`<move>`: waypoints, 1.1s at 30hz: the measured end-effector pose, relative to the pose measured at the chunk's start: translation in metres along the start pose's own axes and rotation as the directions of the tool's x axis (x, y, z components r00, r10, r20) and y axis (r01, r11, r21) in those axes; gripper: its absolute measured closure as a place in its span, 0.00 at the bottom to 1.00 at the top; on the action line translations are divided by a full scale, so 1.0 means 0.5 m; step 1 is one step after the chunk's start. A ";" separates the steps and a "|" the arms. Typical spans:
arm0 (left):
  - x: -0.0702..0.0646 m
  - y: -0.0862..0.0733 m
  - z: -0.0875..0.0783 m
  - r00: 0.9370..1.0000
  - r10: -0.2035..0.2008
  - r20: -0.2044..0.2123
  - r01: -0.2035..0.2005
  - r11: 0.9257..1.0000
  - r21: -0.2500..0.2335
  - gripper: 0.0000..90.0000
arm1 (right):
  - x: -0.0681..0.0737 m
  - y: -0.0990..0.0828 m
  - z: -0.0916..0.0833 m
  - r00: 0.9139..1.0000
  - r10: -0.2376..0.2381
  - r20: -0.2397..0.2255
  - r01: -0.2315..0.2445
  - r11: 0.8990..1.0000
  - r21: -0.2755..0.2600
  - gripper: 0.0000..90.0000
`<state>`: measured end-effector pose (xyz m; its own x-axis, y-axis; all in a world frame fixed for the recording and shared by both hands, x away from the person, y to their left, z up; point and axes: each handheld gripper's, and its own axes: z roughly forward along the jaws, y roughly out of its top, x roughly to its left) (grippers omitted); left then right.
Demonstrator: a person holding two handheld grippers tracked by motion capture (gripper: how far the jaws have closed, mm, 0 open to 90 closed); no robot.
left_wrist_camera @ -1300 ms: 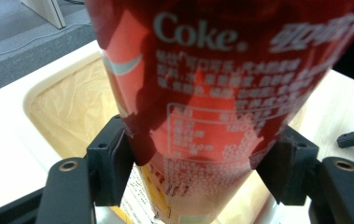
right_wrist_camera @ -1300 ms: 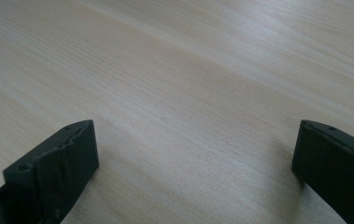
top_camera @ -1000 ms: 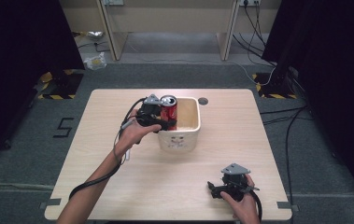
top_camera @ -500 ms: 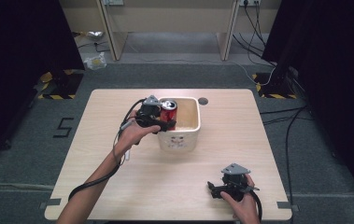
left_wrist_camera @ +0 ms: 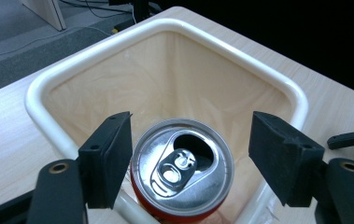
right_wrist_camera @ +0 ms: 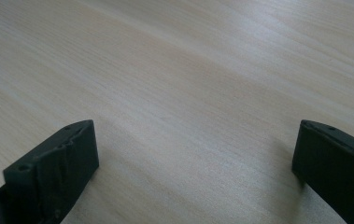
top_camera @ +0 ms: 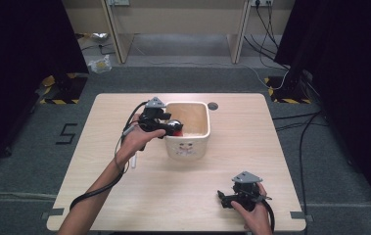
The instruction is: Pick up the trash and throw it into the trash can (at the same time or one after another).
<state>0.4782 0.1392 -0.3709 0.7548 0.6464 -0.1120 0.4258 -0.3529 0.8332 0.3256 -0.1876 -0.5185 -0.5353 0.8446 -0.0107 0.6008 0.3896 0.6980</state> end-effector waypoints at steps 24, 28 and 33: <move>0.056 -0.008 -0.101 0.997 -0.055 -0.057 0.051 0.996 -0.076 0.32 | 0.000 0.000 0.000 1.000 -0.001 0.001 0.001 1.000 0.001 0.01; 0.070 -0.018 -0.109 0.995 -0.069 -0.072 0.063 0.995 -0.074 0.31 | 0.000 0.000 0.000 1.000 -0.002 0.001 0.002 1.000 0.000 0.01; 0.085 -0.036 -0.113 0.992 -0.093 -0.081 0.088 0.994 -0.071 0.28 | 0.000 0.000 0.000 1.000 -0.002 0.001 0.002 1.000 0.001 0.01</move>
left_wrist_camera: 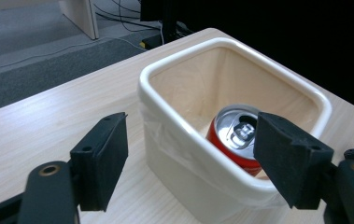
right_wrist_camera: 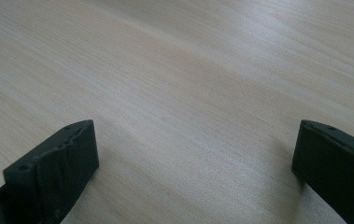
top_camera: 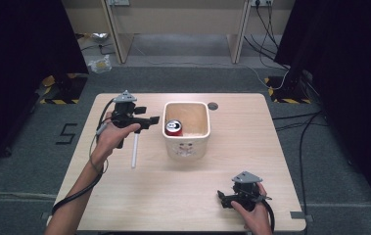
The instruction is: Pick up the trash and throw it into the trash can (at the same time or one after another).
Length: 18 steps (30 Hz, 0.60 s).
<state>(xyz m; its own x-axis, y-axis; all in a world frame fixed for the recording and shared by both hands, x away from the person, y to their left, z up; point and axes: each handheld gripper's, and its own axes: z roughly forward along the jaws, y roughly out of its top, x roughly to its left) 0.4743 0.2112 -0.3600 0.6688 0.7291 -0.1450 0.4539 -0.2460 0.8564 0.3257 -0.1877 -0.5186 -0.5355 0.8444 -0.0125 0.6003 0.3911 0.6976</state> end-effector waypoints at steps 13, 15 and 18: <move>0.042 -0.049 0.000 0.997 -0.054 -0.047 0.054 0.999 -0.003 0.22 | 0.000 0.000 0.000 1.000 0.000 0.000 0.000 1.000 0.000 0.01; 0.047 -0.057 0.002 0.997 -0.060 -0.053 0.060 0.998 -0.001 0.21 | 0.000 0.000 0.000 1.000 -0.001 0.000 0.001 1.000 0.001 0.01; 0.053 -0.067 0.004 0.996 -0.065 -0.064 0.065 0.998 0.002 0.20 | 0.000 0.000 0.000 1.000 -0.004 0.000 0.004 1.000 0.000 0.01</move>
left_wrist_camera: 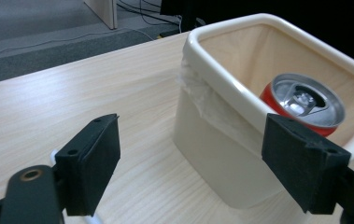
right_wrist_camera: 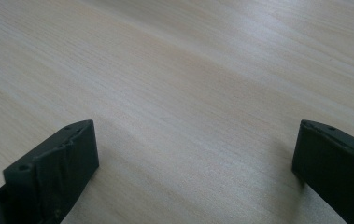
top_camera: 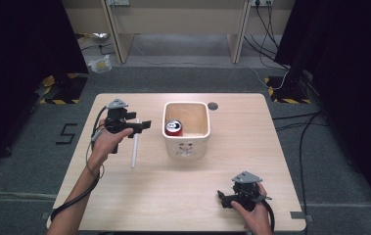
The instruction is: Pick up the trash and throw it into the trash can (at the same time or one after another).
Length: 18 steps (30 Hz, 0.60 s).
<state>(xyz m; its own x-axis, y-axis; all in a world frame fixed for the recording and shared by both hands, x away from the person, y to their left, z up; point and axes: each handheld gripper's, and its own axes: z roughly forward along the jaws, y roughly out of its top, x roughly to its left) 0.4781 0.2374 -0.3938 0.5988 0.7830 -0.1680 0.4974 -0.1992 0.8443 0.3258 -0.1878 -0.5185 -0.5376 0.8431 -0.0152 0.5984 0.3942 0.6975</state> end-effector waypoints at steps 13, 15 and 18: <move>0.026 -0.047 0.020 0.999 -0.026 -0.041 0.027 0.999 0.021 0.21 | 0.000 0.000 0.000 1.000 0.002 0.000 -0.002 1.000 0.002 0.01; 0.030 -0.053 0.023 0.998 -0.028 -0.050 0.029 0.999 0.022 0.21 | 0.000 0.000 0.000 1.000 0.004 -0.001 -0.004 1.000 0.002 0.01; 0.034 -0.064 0.027 0.997 -0.033 -0.063 0.034 0.999 0.022 0.22 | 0.000 0.000 0.000 1.000 0.002 -0.001 -0.002 1.000 0.002 0.01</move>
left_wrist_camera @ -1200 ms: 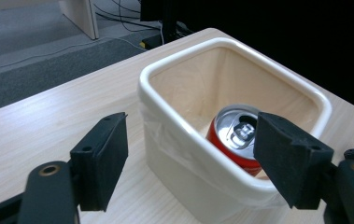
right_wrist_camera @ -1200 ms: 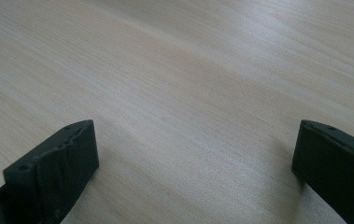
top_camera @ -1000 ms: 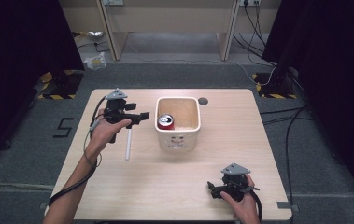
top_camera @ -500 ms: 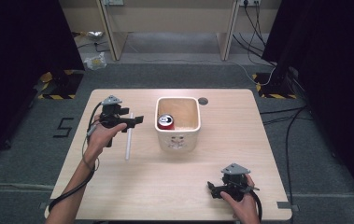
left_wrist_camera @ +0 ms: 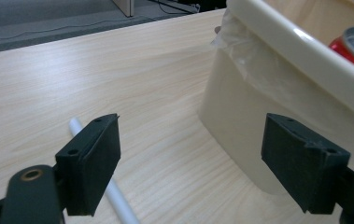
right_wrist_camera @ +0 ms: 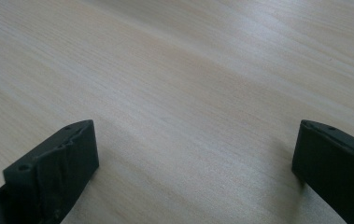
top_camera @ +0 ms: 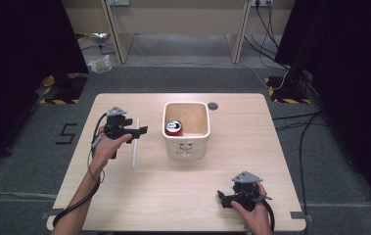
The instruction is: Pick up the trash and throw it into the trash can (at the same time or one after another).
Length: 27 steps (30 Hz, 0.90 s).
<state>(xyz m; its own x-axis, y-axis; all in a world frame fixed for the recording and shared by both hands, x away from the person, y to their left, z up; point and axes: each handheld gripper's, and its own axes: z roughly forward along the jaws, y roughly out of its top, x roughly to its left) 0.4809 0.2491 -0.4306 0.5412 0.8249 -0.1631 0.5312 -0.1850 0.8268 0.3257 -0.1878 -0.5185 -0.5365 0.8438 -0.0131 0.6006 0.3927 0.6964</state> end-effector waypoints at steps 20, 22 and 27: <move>0.038 -0.078 0.036 0.997 -0.035 -0.068 0.039 0.997 0.060 0.27 | 0.000 0.000 0.000 1.000 0.001 0.000 -0.001 1.000 0.001 0.01; 0.040 -0.085 0.039 0.997 -0.035 -0.076 0.040 0.997 0.065 0.28 | 0.000 0.000 0.000 1.000 0.000 0.000 0.000 1.000 0.000 0.01; 0.046 -0.100 0.048 0.995 -0.034 -0.095 0.042 0.996 0.084 0.32 | 0.000 0.000 0.000 1.000 0.000 0.000 0.000 1.000 0.000 0.01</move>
<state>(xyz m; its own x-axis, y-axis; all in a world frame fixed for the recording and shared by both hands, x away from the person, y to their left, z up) 0.4823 0.2646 -0.4887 0.4581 0.8780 -0.1390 0.6065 -0.1944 0.7709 0.3257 -0.1878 -0.5184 -0.5362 0.8440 -0.0133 0.6010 0.3928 0.6961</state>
